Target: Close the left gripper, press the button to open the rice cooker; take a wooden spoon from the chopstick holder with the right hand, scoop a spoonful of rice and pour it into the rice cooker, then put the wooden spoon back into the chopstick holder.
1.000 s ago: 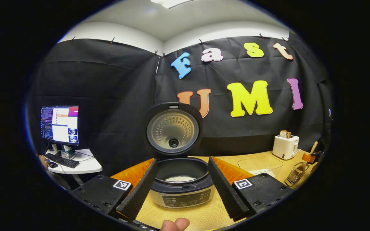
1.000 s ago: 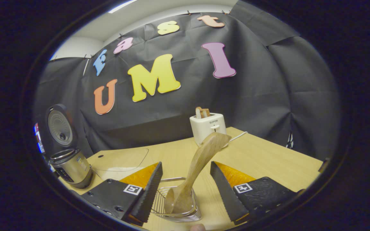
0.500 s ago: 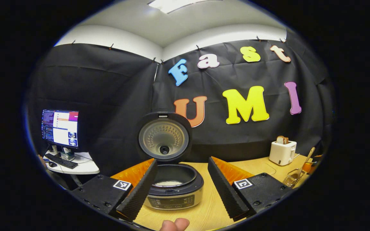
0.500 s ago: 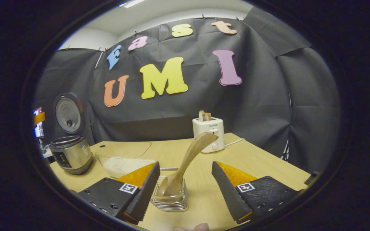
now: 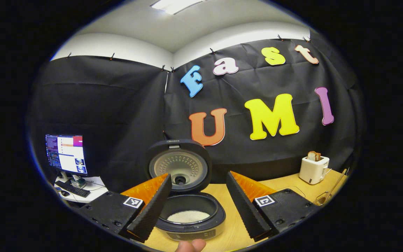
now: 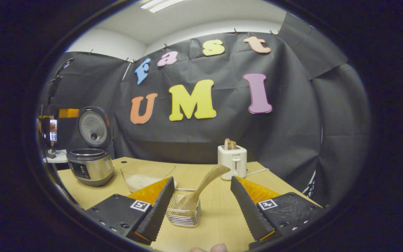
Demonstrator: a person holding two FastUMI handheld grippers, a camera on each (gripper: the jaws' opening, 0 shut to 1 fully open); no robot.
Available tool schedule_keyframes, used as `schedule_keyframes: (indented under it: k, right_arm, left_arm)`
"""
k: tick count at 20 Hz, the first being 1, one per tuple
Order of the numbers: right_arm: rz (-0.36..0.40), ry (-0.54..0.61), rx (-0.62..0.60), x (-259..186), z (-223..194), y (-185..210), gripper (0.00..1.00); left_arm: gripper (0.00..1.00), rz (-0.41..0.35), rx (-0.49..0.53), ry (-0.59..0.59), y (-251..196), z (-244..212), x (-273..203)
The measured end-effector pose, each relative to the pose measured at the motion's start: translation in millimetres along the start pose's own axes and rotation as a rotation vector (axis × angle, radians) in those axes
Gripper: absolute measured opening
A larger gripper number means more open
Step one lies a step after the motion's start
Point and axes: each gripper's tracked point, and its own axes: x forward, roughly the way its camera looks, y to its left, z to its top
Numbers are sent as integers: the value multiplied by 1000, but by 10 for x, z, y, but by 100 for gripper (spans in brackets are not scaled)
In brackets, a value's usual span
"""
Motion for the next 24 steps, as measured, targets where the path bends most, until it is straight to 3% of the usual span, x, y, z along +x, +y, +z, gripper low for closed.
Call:
schedule_keyframes:
  k: [2,3,11,13,18,24]
  right_arm:
    - [33,7,-27,31,-19,95,91]
    - [49,11,-35,42,-28,141,95]
    - [81,6,-70,124,-50,179,95]
    - [92,23,-40,159,-96,187,96]
    - [97,61,3,233,-224,184,96]
    - [109,106,14,243,-323,205,96]
  left_arm:
    - [99,8,-11,3,91,166,201]
    - [99,20,-7,15,153,236,314]
    - [99,67,-54,157,648,750,1384]
    - [99,61,-106,240,679,653,1596]
    - [99,60,-101,403,735,321,1876]
    - [100,75,-95,455,769,224,1962]
